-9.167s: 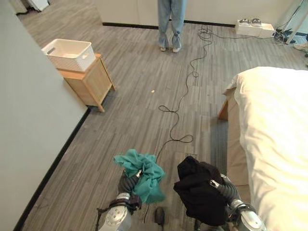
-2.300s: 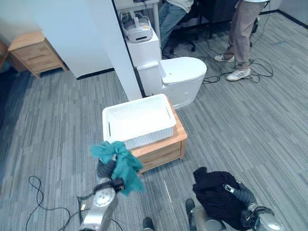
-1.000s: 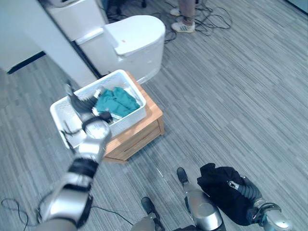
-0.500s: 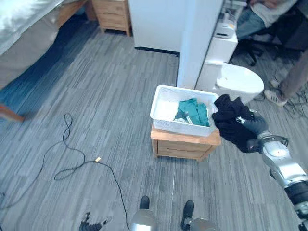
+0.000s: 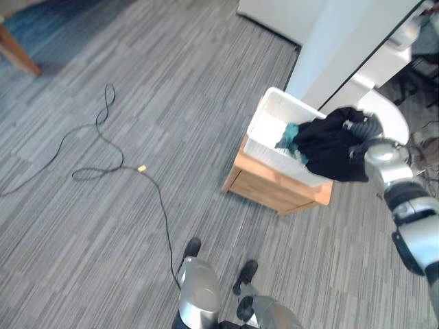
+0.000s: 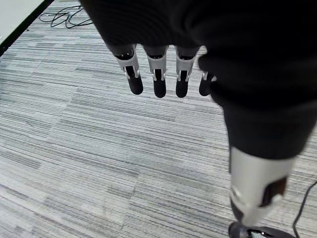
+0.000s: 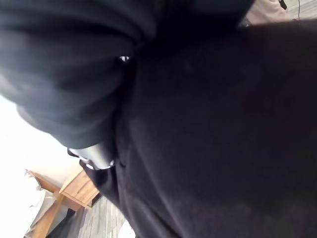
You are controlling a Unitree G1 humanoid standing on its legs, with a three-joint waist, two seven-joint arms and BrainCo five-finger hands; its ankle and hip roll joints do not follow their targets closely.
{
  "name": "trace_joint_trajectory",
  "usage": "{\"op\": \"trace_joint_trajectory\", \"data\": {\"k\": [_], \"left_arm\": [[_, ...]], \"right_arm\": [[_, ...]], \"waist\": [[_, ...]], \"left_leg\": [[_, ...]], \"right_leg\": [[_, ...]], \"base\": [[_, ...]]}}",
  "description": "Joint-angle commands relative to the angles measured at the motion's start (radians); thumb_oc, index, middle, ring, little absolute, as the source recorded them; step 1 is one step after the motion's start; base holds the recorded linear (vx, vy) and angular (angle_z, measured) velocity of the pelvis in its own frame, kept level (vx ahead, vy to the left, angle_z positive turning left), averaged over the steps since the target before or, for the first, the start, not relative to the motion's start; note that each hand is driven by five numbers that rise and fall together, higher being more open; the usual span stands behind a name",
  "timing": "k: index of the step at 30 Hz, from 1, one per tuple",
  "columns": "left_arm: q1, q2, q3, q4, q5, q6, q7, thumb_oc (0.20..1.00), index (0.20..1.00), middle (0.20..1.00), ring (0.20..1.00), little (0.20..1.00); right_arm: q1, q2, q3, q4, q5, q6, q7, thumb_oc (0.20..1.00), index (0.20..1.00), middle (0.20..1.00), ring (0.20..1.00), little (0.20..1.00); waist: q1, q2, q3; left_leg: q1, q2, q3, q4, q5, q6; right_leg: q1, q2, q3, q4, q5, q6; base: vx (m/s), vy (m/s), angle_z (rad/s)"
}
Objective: Tidy up the quilt and then pick up the clothes from the bed and put them into the laundry hamper.
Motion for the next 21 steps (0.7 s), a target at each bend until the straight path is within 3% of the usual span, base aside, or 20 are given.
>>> {"op": "trace_joint_trajectory", "data": {"k": [1,4,5,7,8,18,20,21], "left_arm": [[0.005,0.089,-0.044,0.029,-0.061,0.024,0.005,1.0,1.0,1.0,1.0,1.0],[-0.002,0.099,-0.044,0.02,-0.089,0.036,-0.005,1.0,1.0,1.0,1.0,1.0],[-0.004,0.103,-0.034,0.022,-0.089,0.032,-0.013,1.0,1.0,1.0,1.0,1.0],[-0.006,0.11,-0.028,0.021,-0.112,0.02,-0.03,1.0,1.0,1.0,1.0,1.0],[-0.004,0.11,-0.028,0.02,-0.128,0.019,-0.036,1.0,1.0,1.0,1.0,1.0],[-0.006,0.067,-0.048,0.047,-0.14,-0.048,-0.017,1.0,1.0,1.0,1.0,1.0],[0.012,0.058,-0.03,0.045,-0.125,-0.059,0.001,1.0,1.0,1.0,1.0,1.0],[0.041,0.032,-0.009,0.029,-0.097,-0.064,0.037,1.0,1.0,1.0,1.0,1.0]], "right_arm": [[-0.171,-0.131,0.046,-0.017,0.05,-0.021,-0.103,0.2,0.2,0.2,0.2,0.2],[-0.216,-0.139,0.067,0.007,0.065,0.032,-0.151,0.2,0.2,0.2,0.2,0.2],[-0.241,-0.134,0.087,0.026,0.13,0.086,-0.177,1.0,1.0,1.0,1.0,1.0],[-0.253,-0.128,0.079,0.049,0.199,0.054,-0.132,1.0,1.0,1.0,1.0,1.0],[-0.245,-0.132,0.067,0.045,0.199,0.07,-0.124,1.0,1.0,1.0,1.0,1.0],[-0.15,-0.093,0.026,0.024,0.198,-0.008,-0.173,1.0,1.0,1.0,1.0,1.0],[-0.076,-0.114,-0.027,-0.03,0.214,-0.038,-0.163,1.0,1.0,1.0,1.0,1.0],[0.082,-0.143,-0.119,-0.159,0.208,-0.057,-0.107,1.0,1.0,1.0,1.0,1.0]], "waist": [[0.031,0.01,0.03],[0.039,0.014,0.049],[0.043,0.017,0.061],[0.038,0.023,0.075],[0.031,0.023,0.079],[-0.011,0.025,0.076],[-0.035,0.017,0.055],[-0.073,0.008,0.024]], "left_leg": [[-0.004,0.011,-0.015,-0.164,0.056,0.018],[-0.033,0.007,-0.022,-0.17,0.063,0.017],[-0.052,0.001,-0.029,-0.174,0.066,0.018],[-0.07,-0.001,-0.036,-0.187,0.072,0.018],[-0.073,0.001,-0.036,-0.191,0.073,0.018],[-0.044,-0.012,-0.007,-0.195,0.06,0.028],[-0.017,-0.006,0.013,-0.2,0.057,0.029],[0.014,-0.001,0.033,-0.206,0.056,0.032]], "right_leg": [[0.138,-0.037,0.004,-0.001,-0.086,0.116],[0.111,-0.036,0.001,-0.001,-0.085,0.12],[0.089,-0.036,0.003,-0.001,-0.085,0.121],[0.056,-0.034,0.011,-0.001,-0.085,0.117],[0.049,-0.034,0.016,-0.001,-0.085,0.115],[0.04,-0.04,0.045,-0.001,-0.079,0.101],[0.054,-0.042,0.053,-0.001,-0.076,0.102],[0.068,-0.046,0.066,-0.001,-0.072,0.104]], "base": [[-0.06,-0.104,0.22],[-0.07,-0.075,0.07],[-0.11,-0.046,0.25],[-0.15,-0.005,0.11],[-0.13,0.056,-0.03],[-0.06,0.016,-0.14],[-0.04,0.022,-0.07],[-0.03,0.033,0.01]]}}
